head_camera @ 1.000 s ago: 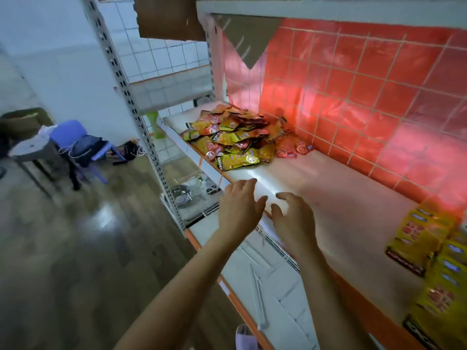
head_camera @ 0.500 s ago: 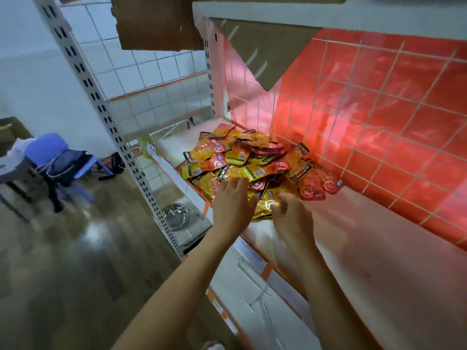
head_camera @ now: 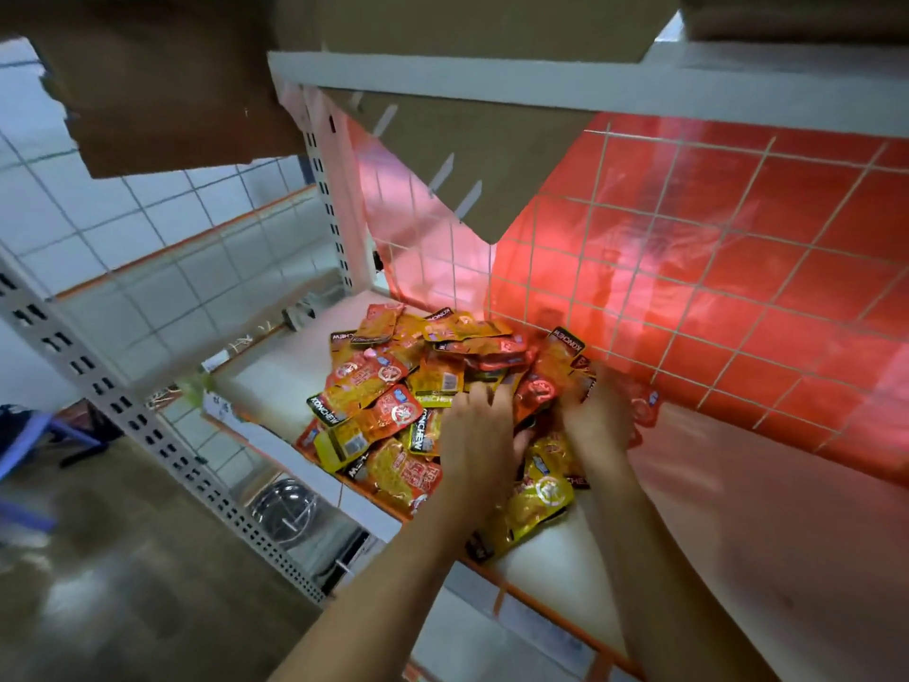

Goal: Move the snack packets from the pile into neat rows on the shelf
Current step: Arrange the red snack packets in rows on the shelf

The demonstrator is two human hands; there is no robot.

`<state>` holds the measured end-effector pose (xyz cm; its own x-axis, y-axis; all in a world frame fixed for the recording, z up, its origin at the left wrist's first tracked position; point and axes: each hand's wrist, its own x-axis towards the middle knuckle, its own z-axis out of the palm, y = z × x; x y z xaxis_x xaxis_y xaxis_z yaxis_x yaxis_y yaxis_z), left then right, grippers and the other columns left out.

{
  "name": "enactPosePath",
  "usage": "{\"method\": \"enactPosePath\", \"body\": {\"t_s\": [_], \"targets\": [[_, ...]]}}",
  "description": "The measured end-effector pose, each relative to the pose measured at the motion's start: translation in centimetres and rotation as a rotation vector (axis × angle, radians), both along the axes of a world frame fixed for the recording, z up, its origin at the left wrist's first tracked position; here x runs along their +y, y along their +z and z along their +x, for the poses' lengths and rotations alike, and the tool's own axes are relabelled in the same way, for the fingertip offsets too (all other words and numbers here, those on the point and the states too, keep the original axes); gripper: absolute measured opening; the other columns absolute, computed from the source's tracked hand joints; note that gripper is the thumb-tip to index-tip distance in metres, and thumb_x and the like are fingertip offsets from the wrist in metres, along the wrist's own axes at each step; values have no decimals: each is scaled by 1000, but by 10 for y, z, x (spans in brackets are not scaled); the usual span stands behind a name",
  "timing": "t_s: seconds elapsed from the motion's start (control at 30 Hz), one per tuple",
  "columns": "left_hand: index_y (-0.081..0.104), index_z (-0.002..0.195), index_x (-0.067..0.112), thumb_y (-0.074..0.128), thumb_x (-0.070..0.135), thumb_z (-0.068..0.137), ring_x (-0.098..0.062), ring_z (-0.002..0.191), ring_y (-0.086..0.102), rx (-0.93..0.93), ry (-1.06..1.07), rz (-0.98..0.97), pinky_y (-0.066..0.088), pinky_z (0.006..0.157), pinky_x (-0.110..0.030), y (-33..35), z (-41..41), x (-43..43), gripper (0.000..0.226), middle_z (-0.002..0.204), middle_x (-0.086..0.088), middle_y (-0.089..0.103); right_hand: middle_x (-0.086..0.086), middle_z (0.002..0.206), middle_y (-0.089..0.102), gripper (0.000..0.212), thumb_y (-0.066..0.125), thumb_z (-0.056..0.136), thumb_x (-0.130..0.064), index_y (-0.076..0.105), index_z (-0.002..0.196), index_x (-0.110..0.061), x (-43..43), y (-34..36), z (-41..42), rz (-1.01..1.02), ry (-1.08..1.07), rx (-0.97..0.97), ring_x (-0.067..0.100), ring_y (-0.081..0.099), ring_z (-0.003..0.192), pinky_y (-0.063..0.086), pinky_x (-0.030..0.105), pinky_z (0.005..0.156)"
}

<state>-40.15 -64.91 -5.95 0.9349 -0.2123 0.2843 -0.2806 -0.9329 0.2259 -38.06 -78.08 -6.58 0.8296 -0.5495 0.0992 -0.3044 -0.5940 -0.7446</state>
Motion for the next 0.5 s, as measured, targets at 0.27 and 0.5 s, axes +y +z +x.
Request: {"method": "enactPosePath", "body": {"t_s": [0.27,0.5], "targets": [[64,114,13,72,6,72,-26,61,64,-84,-140,-63,49,48,-34,-1,2,8,43,95,-9,62,5,109,66,34,60,84,-8,65,117,-18,-2,1,-31,280,-70,39,28,59,107,42,28,82],[63,108,10,56,7,89,-27,74,63,73,-186,-644,34,59,-29,11,-19,-10,20,81,-8,68,11,96,68,49,62,64,8,59,107,-13,-18,-3,-88,756,-181,-214,27,68,79,58,43,70]]}}
